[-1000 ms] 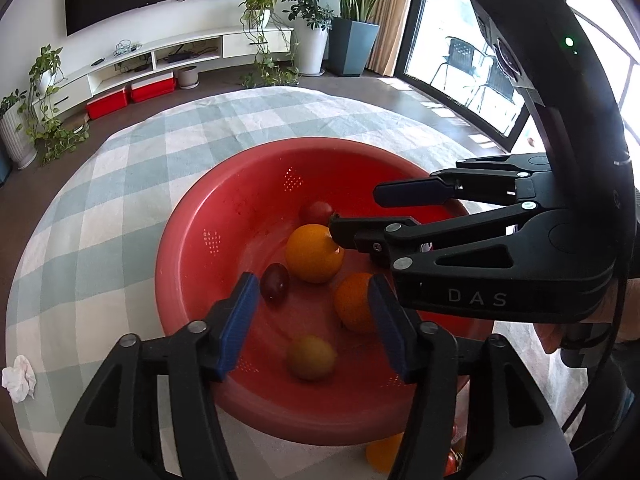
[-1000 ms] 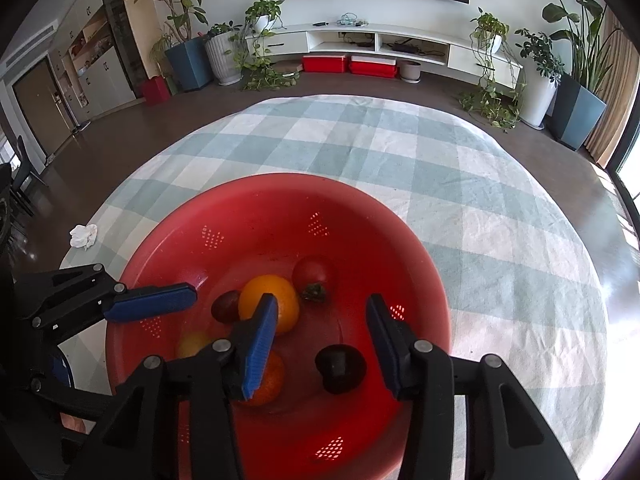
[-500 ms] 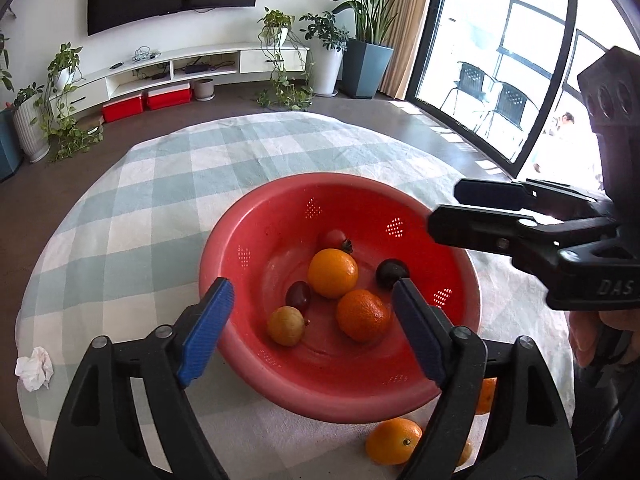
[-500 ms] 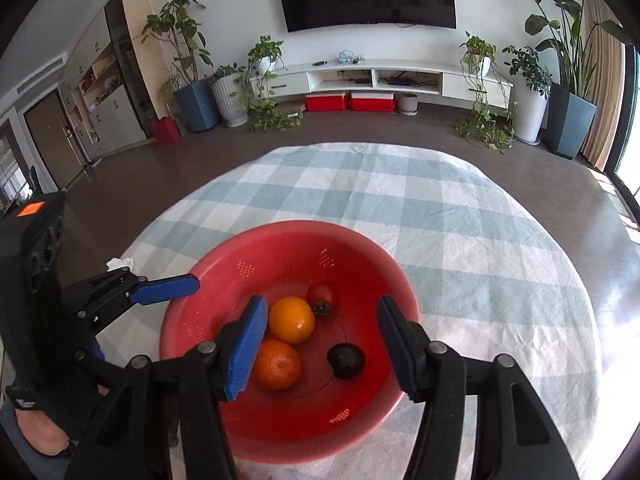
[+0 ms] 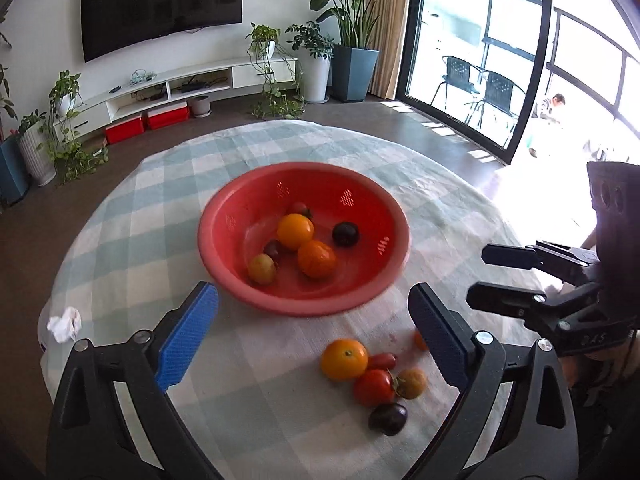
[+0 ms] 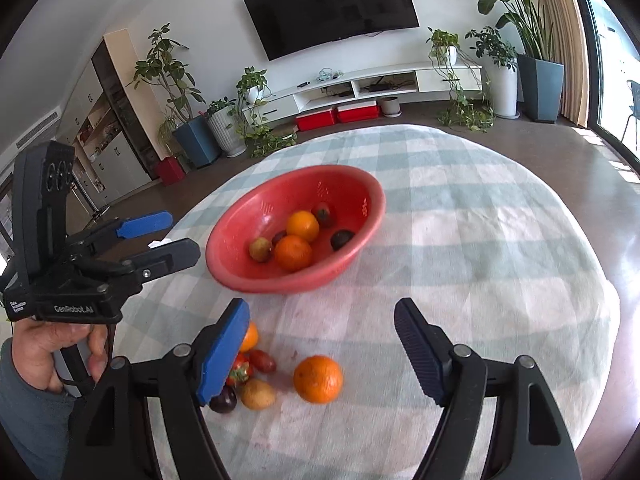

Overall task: Organize fruits
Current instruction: 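Move both tools back to the remaining fruits on the cloth, then grasp the dark plum with the left tool while the right tool grasps a large orange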

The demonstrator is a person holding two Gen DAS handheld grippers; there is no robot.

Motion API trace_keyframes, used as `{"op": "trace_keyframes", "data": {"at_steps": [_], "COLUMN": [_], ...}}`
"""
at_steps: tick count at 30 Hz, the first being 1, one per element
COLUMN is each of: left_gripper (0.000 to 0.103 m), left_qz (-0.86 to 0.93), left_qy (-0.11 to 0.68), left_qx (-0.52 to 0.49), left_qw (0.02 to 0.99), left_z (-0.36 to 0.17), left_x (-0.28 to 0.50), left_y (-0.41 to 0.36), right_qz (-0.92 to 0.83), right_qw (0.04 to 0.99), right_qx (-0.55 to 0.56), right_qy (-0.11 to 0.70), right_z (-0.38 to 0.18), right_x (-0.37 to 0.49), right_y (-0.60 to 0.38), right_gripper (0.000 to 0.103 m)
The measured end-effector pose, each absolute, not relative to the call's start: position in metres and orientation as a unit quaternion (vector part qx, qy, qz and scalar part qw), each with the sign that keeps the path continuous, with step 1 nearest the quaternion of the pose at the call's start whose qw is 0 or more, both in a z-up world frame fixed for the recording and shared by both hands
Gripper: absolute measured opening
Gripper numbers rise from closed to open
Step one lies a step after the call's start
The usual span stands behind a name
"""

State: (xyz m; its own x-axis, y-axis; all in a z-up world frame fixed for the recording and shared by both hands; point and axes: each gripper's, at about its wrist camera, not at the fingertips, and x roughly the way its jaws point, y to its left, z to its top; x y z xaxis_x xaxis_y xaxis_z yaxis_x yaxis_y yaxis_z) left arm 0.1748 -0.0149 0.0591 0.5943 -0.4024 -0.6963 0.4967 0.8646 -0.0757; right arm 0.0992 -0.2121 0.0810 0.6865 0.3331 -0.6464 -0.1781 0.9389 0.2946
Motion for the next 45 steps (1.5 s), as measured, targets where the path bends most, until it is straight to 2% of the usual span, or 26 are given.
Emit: {"op": "trace_keyframes", "data": {"at_steps": [7, 15, 17, 19, 23, 25, 32, 34, 38, 39, 45], "left_gripper": [0.097, 0.097, 0.091, 0.075, 0.070, 0.059, 0.054, 0.039, 0.038, 0.029, 0.028], "left_qz": [-0.244, -0.228, -0.228, -0.232, -0.236, -0.240, -0.248, -0.250, -0.252, -0.253, -0.254], "left_qy": [0.411, 0.429, 0.434, 0.441, 0.446, 0.449, 0.453, 0.455, 0.456, 0.455, 0.454], "left_qx": [0.077, 0.107, 0.111, 0.114, 0.118, 0.117, 0.124, 0.127, 0.127, 0.127, 0.126], "left_qw": [0.875, 0.867, 0.864, 0.860, 0.855, 0.853, 0.847, 0.845, 0.844, 0.844, 0.844], "left_z": [0.015, -0.009, -0.013, -0.015, -0.018, -0.020, -0.026, -0.028, -0.030, -0.030, -0.030], "left_x": [0.115, 0.105, 0.108, 0.111, 0.113, 0.113, 0.113, 0.114, 0.115, 0.115, 0.114], "left_y": [-0.027, -0.037, -0.039, -0.041, -0.044, -0.045, -0.048, -0.049, -0.050, -0.050, -0.050], "right_qz": [0.142, 0.136, 0.135, 0.135, 0.132, 0.130, 0.128, 0.128, 0.127, 0.127, 0.125], "right_qw": [0.914, 0.917, 0.916, 0.915, 0.917, 0.917, 0.916, 0.916, 0.915, 0.915, 0.915], "right_qx": [0.120, 0.123, 0.128, 0.135, 0.133, 0.134, 0.133, 0.132, 0.131, 0.130, 0.127], "right_qy": [0.361, 0.353, 0.355, 0.355, 0.352, 0.353, 0.356, 0.356, 0.360, 0.361, 0.362], "right_z": [0.077, 0.063, 0.061, 0.060, 0.059, 0.059, 0.056, 0.055, 0.052, 0.052, 0.050], "right_x": [0.086, 0.079, 0.080, 0.081, 0.079, 0.080, 0.080, 0.080, 0.081, 0.081, 0.080], "right_y": [-0.214, -0.217, -0.219, -0.221, -0.223, -0.223, -0.223, -0.223, -0.222, -0.222, -0.220], "right_gripper": [0.077, 0.077, 0.077, 0.077, 0.077, 0.077, 0.077, 0.077, 0.075, 0.075, 0.074]}}
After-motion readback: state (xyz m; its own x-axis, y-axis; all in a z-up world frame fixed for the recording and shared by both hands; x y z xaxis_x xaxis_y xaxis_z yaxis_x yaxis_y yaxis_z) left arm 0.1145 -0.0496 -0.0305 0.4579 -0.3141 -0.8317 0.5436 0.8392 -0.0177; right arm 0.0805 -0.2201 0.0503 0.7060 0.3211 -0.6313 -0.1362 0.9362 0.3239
